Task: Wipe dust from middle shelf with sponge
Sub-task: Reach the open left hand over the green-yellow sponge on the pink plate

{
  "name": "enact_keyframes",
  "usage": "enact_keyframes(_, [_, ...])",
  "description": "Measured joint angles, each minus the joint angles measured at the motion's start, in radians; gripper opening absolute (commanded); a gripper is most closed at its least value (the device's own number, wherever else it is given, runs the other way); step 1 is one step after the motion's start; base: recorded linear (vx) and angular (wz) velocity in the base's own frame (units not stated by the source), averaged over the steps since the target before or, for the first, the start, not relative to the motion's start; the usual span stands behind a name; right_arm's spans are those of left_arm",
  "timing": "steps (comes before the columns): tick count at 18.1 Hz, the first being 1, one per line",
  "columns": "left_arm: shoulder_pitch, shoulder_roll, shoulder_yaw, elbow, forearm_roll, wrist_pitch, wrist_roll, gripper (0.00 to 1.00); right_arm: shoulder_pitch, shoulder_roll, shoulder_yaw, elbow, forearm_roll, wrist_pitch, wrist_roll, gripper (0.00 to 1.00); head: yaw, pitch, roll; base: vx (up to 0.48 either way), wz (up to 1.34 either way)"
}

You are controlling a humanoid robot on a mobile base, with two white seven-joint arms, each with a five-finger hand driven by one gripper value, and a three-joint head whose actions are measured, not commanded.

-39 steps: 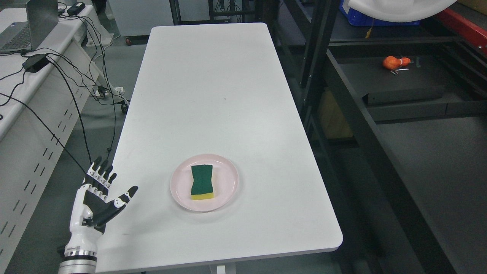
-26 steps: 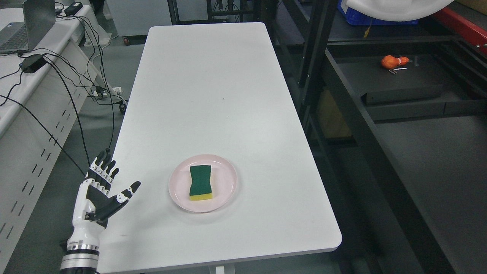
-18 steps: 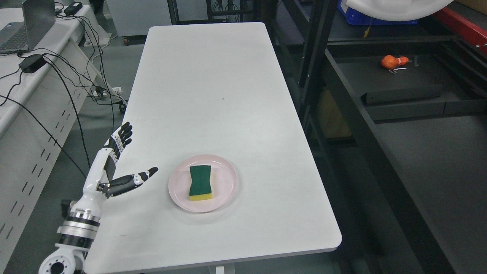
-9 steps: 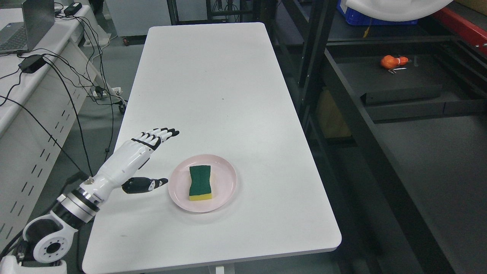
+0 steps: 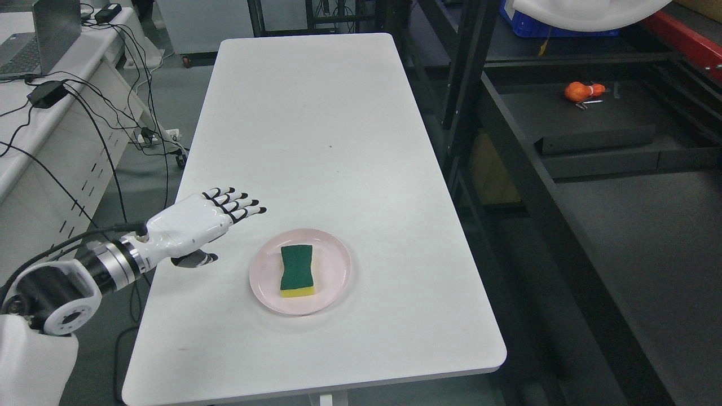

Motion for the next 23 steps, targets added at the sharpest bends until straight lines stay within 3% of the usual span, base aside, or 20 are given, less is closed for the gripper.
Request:
enact_keyframes(4, [-0.093,0.01,-0.075,0.067,-0.05,-0.002,-0.001,0.95,0.0,0.0,0.0,0.0,0.0,0.0,0.004,1.0,0.0,0.0,0.0,0.0,0.0])
enact_keyframes(11, [-0.141,-0.022,-0.182,0.132,-0.077,-0.01,-0.001,0.95,0.0,0.0,0.0,0.0,0.0,0.0,0.004,1.0,0.0,0.0,0.0,0.0,0.0])
enact_keyframes(23, [-0.15,-0.04,-0.192,0.209,-0.084,-0.013,-0.001,0.95,0.0,0.0,0.0,0.0,0.0,0.0,0.004,1.0,0.0,0.0,0.0,0.0,0.0])
